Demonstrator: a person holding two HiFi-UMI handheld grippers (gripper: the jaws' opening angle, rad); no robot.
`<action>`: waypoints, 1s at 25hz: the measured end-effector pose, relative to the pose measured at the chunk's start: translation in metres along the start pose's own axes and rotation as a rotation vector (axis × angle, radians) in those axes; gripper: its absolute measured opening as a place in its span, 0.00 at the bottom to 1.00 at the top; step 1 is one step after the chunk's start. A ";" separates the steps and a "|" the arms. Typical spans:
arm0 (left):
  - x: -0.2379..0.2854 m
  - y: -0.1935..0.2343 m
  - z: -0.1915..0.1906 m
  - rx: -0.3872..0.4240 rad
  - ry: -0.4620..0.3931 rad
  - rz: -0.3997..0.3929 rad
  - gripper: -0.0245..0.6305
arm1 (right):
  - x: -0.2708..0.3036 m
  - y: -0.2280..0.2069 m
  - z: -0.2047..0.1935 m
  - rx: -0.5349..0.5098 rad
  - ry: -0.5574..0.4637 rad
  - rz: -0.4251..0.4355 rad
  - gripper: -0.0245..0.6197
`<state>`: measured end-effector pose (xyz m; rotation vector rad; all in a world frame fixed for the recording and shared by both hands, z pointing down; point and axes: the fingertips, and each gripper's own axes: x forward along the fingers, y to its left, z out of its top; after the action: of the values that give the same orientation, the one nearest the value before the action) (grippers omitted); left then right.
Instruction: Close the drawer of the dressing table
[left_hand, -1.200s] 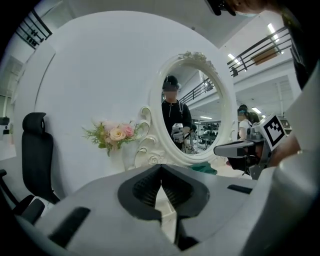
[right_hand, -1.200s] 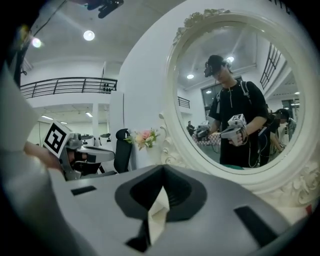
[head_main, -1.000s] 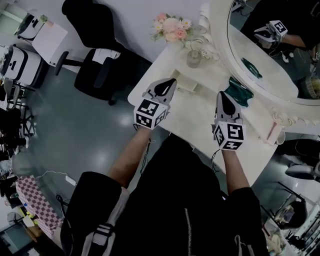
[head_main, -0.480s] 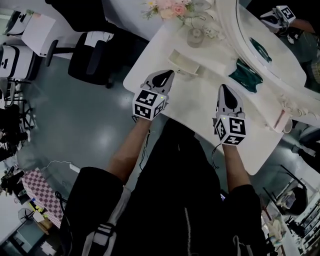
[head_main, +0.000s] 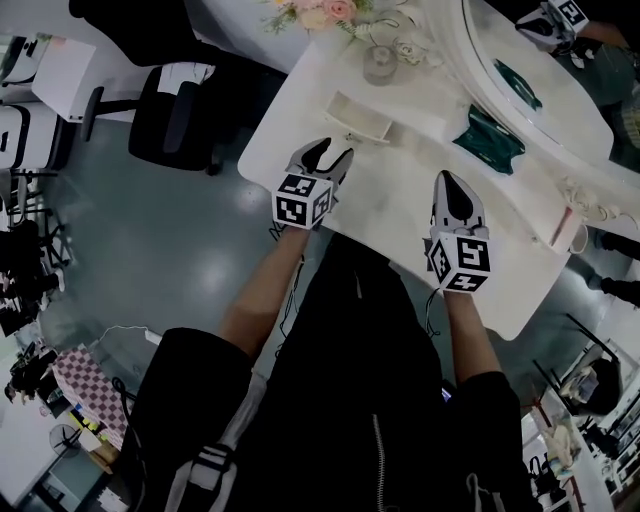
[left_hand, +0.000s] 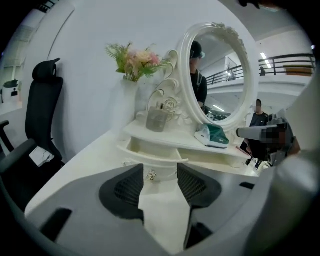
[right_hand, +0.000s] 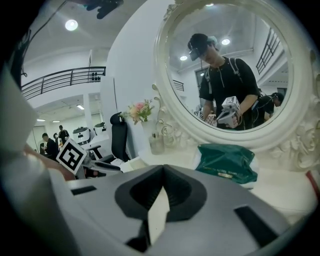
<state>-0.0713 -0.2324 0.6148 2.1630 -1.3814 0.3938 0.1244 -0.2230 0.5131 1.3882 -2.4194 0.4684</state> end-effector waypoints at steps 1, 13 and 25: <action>0.003 0.003 -0.005 -0.023 0.007 0.006 0.38 | -0.001 -0.001 -0.002 0.003 0.004 -0.004 0.04; 0.039 0.020 -0.033 -0.376 0.041 -0.027 0.30 | -0.013 -0.023 -0.017 0.045 0.037 -0.071 0.04; 0.053 0.021 -0.038 -0.443 0.032 -0.032 0.19 | -0.021 -0.037 -0.024 0.072 0.046 -0.112 0.04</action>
<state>-0.0659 -0.2566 0.6789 1.8031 -1.2740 0.0945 0.1696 -0.2148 0.5302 1.5168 -2.2950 0.5570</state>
